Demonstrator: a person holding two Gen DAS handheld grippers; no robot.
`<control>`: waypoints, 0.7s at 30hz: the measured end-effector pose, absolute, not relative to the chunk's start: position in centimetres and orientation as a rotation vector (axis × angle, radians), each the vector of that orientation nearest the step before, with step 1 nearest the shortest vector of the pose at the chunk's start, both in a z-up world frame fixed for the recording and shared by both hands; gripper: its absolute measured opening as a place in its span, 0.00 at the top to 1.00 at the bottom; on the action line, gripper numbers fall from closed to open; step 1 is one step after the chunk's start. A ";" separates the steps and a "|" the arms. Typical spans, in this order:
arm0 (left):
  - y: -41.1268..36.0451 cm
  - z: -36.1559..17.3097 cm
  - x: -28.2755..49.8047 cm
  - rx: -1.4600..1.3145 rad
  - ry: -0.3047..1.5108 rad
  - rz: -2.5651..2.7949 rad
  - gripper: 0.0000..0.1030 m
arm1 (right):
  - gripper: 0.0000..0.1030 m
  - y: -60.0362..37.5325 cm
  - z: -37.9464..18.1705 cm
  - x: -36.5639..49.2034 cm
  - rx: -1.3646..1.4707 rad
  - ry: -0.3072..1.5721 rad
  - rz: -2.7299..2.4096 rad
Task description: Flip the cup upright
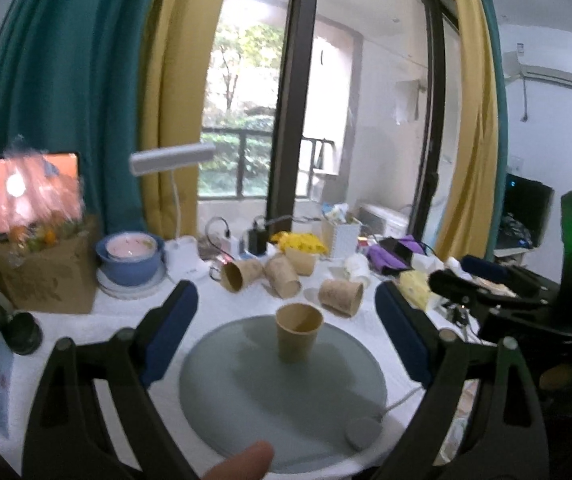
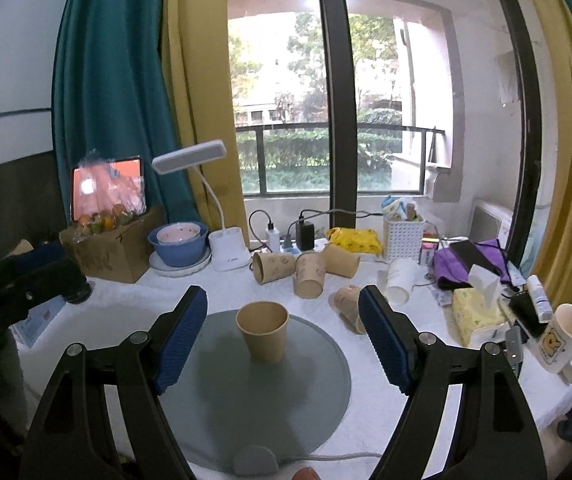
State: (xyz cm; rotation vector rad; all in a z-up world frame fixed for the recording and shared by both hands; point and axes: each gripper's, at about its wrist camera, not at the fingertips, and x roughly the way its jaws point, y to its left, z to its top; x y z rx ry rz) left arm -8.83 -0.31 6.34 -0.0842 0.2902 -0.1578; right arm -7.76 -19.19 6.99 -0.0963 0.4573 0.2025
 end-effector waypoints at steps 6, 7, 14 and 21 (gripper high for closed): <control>-1.3 7.1 -10.0 -0.048 0.240 -0.113 0.11 | 0.22 -19.5 8.2 -8.7 -0.094 0.423 0.193; -1.4 7.1 -10.1 -0.041 0.237 -0.109 0.11 | 0.21 -19.5 8.4 -8.8 -0.093 0.422 0.194; -1.5 7.3 -10.2 -0.047 0.234 -0.093 0.11 | 0.21 -19.7 9.0 -9.3 -0.090 0.398 0.185; -1.5 7.9 -10.5 -0.056 0.186 -0.068 0.03 | 0.21 -19.8 9.3 -9.3 -0.096 0.383 0.169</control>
